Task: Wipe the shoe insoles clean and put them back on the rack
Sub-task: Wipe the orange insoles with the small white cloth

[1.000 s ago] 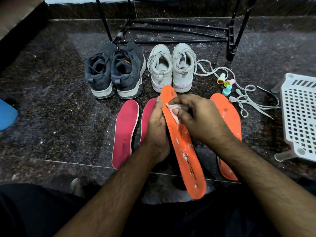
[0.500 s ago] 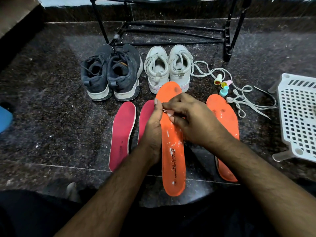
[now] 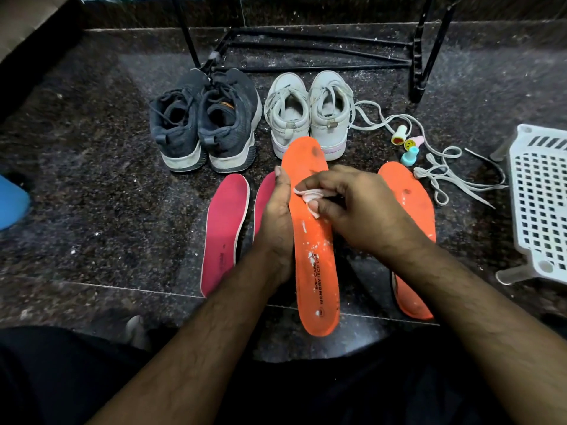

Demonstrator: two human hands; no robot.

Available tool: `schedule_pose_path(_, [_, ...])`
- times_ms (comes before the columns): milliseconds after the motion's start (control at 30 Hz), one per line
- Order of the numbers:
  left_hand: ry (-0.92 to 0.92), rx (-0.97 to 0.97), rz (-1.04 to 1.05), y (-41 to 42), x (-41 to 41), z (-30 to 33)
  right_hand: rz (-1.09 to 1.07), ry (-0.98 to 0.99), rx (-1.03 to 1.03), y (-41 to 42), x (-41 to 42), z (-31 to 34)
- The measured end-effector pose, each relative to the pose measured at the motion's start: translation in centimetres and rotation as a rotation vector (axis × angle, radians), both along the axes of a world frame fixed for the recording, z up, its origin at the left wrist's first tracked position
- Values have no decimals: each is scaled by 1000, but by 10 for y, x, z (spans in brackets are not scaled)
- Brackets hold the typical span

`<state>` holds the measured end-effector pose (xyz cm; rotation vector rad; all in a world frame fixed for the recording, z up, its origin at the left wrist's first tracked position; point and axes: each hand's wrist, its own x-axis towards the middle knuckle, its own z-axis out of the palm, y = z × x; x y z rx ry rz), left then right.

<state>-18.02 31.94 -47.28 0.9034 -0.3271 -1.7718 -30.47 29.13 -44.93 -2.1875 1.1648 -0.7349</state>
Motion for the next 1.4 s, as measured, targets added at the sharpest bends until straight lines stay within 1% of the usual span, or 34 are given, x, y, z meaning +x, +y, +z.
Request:
schedule_pose_path(100, [-50, -6, -8, 1, -3, -2, -90, 32, 10, -5, -3, -4])
schedule_pose_path(133, [-39, -6, -10, 1, -3, -2, -95, 43, 12, -4, -2, -5])
schedule_pose_path(267, [-15, 19, -1, 2, 2, 3, -7, 16, -6, 7, 5, 0])
schedule_pose_path(333, [-13, 8, 1, 2, 2, 5, -2, -1, -5, 8, 5, 0])
schedule_pose_path(467, [-45, 11, -14, 3, -1, 1, -129, 27, 28, 0, 3, -4])
schedule_pose_path(567, [-26, 17, 2, 3, 2, 3, -80, 6, 24, 8, 6, -1])
schedule_pose_path(667, [-57, 27, -10, 3, 2, 5, -37, -52, 28, 16, 8, 1])
schedule_pose_path(767, [-102, 20, -20, 5, -3, 2, -147, -39, 59, 6, 6, -4])
schedule_pose_path(833, [-88, 25, -30, 5, -5, 3, -192, -54, 103, 5, 6, -2])
schedule_pose_path(900, [-23, 40, -18, 4, -4, 4, -158, -71, 97, 13, 8, 4])
schedule_pose_path(1000, [-8, 30, -6, 3, -2, 7, -94, -120, 86, 24, 10, 5])
schedule_pose_path(1067, [-9, 41, -27, 4, -4, 6, -131, -153, 120, 18, 9, 1])
schedule_pose_path(1133, [-9, 21, -41, 7, -8, 6, -191, -146, 111, 10, 8, -2])
schedule_pose_path(1200, [8, 17, -21, 7, -9, 5, -202, -135, 90, 7, 9, -2])
schedule_pose_path(1333, [22, 39, 3, 5, -2, 8, -81, -89, -14, 21, 13, 3])
schedule_pose_path(1400, [8, 20, 8, 5, -3, 9, -64, -104, -8, 23, 11, 3])
